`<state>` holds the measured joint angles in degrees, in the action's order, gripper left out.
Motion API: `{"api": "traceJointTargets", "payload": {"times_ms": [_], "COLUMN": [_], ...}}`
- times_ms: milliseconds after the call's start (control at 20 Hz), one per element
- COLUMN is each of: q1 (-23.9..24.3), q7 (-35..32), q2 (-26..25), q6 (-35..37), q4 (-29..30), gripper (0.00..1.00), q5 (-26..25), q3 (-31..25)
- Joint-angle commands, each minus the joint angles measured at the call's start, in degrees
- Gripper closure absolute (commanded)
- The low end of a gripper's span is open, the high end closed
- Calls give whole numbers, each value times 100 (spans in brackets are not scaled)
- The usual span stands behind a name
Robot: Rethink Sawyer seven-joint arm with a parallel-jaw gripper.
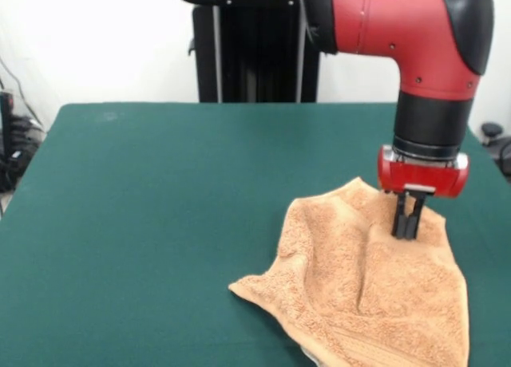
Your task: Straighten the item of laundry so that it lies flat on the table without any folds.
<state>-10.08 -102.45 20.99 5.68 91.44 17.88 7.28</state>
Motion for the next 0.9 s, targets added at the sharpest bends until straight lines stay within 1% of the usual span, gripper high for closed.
{"api": "traceJointTargets", "payload": {"times_ms": [50,200,350,500,650,900], "q1": [-164,-156,-91,-136,-274,-601], "q7": [-1309,-1327,-1372,-1510,-1717,-2030], "q2": [-596,-743,-940,-1061,-1128,-1198], "q6": [-188,-264,-490,-644,-716,-779], "q4": [48,31,-1,-33,-72,-137], "gripper": [100,100,100,100,100,100], "q5": [254,277,340,494,758,1402], "q3": [-106,-145,-339,-492,-609,-722]}}
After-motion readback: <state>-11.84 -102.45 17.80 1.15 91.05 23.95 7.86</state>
